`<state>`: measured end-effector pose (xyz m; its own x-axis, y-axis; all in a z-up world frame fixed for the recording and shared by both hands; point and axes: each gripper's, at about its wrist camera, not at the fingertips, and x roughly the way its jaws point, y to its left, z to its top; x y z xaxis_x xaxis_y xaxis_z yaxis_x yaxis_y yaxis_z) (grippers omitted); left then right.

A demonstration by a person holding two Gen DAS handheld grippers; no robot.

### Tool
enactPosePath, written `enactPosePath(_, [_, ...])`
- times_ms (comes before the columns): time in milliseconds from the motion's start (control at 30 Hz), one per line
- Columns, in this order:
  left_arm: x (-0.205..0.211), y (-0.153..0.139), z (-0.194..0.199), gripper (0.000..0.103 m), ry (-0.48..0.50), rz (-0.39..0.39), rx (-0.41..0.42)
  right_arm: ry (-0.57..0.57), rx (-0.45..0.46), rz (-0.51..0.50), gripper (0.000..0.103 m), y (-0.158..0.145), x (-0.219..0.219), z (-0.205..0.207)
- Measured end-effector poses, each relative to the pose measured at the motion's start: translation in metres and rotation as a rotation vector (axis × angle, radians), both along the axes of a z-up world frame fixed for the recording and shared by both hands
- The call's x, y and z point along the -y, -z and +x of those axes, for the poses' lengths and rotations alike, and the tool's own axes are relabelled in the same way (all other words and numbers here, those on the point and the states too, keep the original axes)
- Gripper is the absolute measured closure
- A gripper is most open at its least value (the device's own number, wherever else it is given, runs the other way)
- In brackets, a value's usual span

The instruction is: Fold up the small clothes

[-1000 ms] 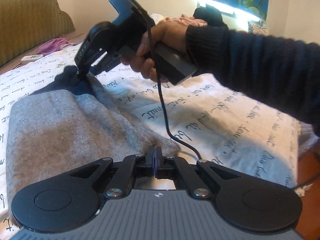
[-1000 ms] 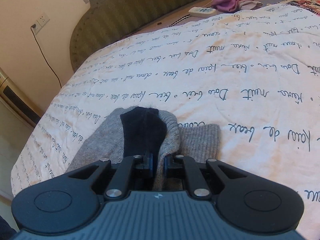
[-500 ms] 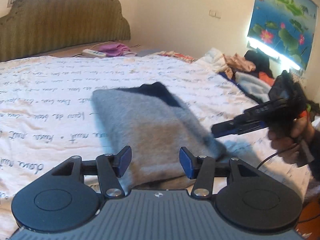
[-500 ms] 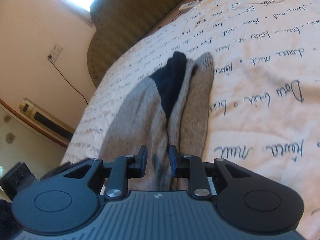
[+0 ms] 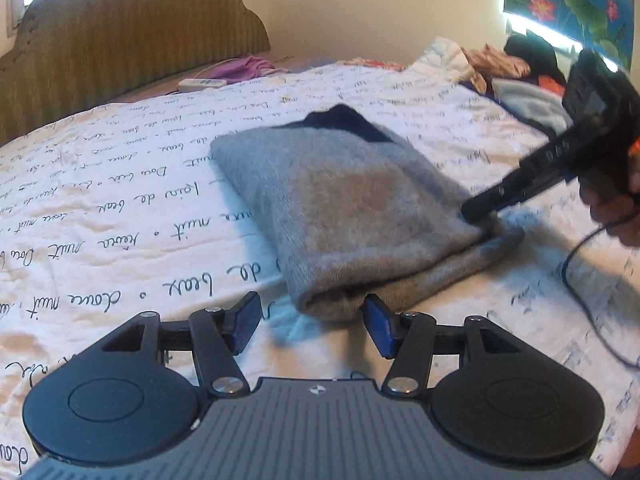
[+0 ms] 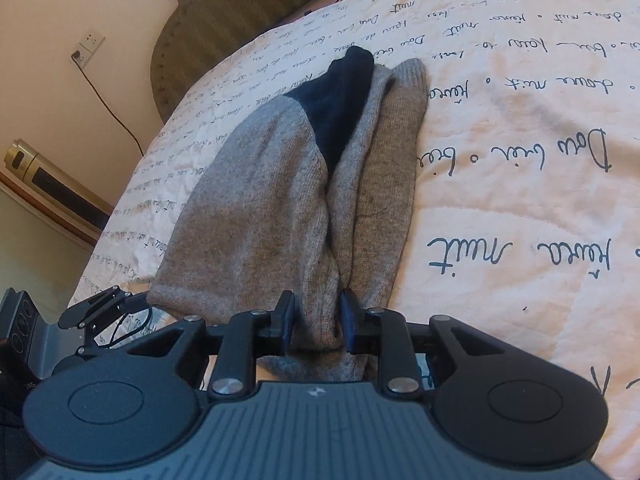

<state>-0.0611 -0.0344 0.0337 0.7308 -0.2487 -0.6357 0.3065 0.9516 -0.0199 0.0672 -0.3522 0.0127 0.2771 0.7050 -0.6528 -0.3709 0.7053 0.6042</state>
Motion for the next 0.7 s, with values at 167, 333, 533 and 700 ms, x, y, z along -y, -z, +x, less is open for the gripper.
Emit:
enactPosePath(167, [0.001,-0.002,0.005,0.042,-0.009,-0.012,0.021,0.007,-0.003,0.022,0.071,0.0,0.003,-0.002])
enactPosePath(333, [0.011,0.009,0.015,0.07,-0.044,0.035,-0.007,-0.013,-0.032,0.032,0.082,0.009,-0.007,0.005])
enactPosePath(533, [0.004,-0.006,0.01,0.094,-0.025,-0.001,0.006,-0.025,0.08,0.029,0.097,-0.022,0.005,-0.017])
enactPosePath(700, [0.004,0.018,0.015,0.093,-0.02,0.036,-0.06,0.022,-0.039,0.013,0.097,0.017,0.022,-0.023])
